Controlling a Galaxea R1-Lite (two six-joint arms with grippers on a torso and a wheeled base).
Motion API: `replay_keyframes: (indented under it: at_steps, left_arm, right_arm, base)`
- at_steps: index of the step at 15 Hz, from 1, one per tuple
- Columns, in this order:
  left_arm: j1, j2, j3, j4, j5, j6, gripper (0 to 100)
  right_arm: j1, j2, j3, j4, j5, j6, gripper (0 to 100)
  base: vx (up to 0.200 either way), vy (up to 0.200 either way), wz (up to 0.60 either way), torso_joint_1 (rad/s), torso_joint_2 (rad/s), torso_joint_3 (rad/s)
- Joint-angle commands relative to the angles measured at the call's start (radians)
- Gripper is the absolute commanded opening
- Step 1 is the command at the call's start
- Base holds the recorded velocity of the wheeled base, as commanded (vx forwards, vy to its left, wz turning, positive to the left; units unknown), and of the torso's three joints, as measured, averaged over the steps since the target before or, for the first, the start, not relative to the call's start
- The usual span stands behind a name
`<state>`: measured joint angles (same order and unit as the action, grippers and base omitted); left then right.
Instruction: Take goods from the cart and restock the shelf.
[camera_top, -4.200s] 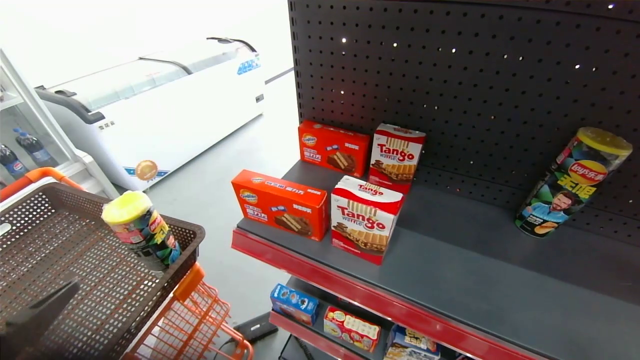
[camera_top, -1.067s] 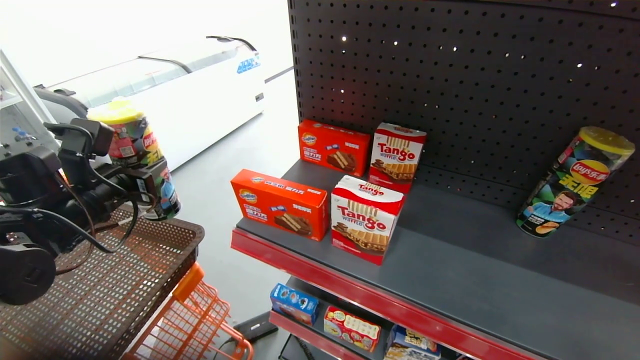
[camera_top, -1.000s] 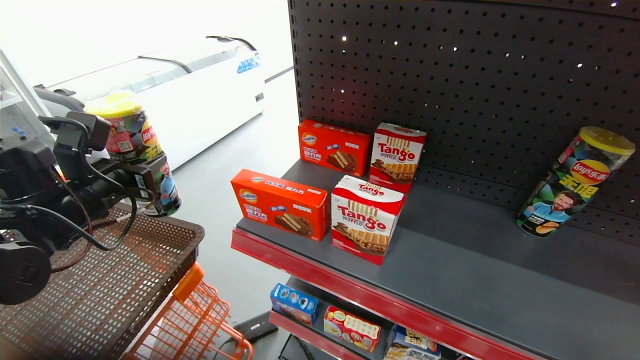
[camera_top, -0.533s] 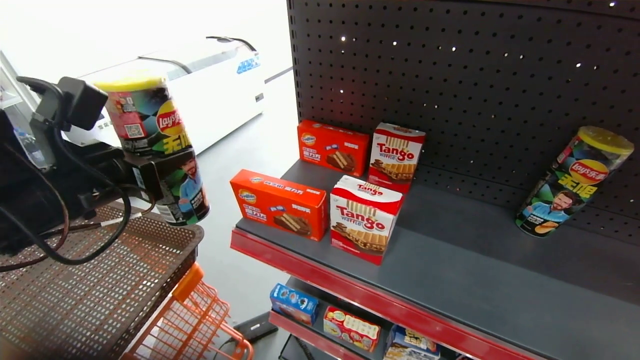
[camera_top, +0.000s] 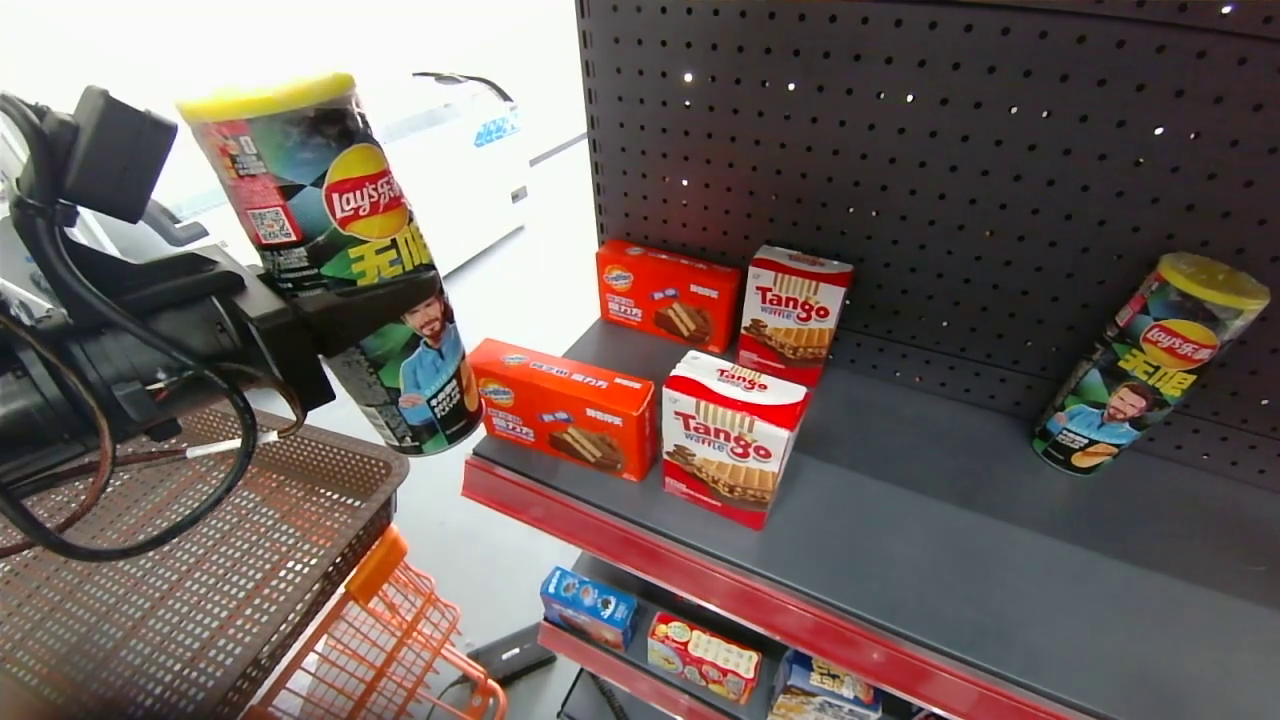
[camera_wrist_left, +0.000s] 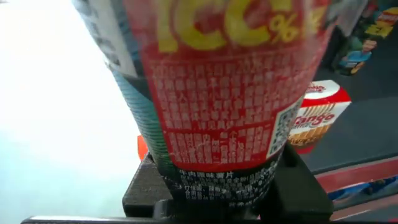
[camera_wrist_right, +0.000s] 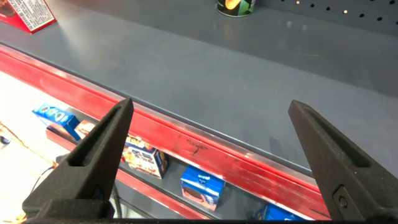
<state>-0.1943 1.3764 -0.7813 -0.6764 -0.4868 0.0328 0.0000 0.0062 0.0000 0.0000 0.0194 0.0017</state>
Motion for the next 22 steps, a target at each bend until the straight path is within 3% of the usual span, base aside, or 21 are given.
replay_keyframes:
  at_steps: [1,3,8,11,13,15,18,22]
  left_arm:
    - [-0.017,-0.005,0.004,0.0,-0.003,-0.001,0]
    - [-0.036,-0.01,0.027,-0.009,-0.007,0.001,0]
    - [-0.18,-0.025,0.031,-0.022,-0.013,-0.001,0]
    - [-0.194,-0.013,0.019,-0.017,-0.035,-0.005,0]
    - [-0.212,-0.022,0.036,-0.008,-0.107,-0.008,0]
    - [-0.212,-0.108,0.046,0.138,-0.177,-0.007,0]
    - [-0.214,-0.128,0.056,0.184,-0.187,-0.001,0]
    - [-0.264,-0.14,0.071,0.184,-0.19,0.001,0]
  right_arm:
    - [0.0,0.0,0.0,0.0,0.001,0.0,100]
    - [0.0,0.0,0.0,0.0,0.001,0.0,100]
    - [0.0,0.0,0.0,0.0,0.001,0.0,100]
    - [0.0,0.0,0.0,0.0,0.001,0.0,100]
    - [0.0,0.0,0.0,0.0,0.001,0.0,100]
    - [0.0,0.0,0.0,0.0,0.002,-0.002,100]
    - [0.002,0.0,0.0,0.0,0.002,-0.002,100]
    - [0.0,0.0,0.0,0.0,0.002,-0.002,100]
  base:
    - [0.0,0.0,0.0,0.0,0.0,0.0]
    - [0.0,0.0,0.0,0.0,0.0,0.0]
    - [0.0,0.0,0.0,0.0,0.0,0.0]
    - [0.0,0.0,0.0,0.0,0.0,0.0]
    - [0.0,0.0,0.0,0.0,0.0,0.0]
    - [0.0,0.0,0.0,0.0,0.0,0.0]
    - [0.0,0.0,0.0,0.0,0.0,0.0]
    - [0.0,0.0,0.0,0.0,0.0,0.0]
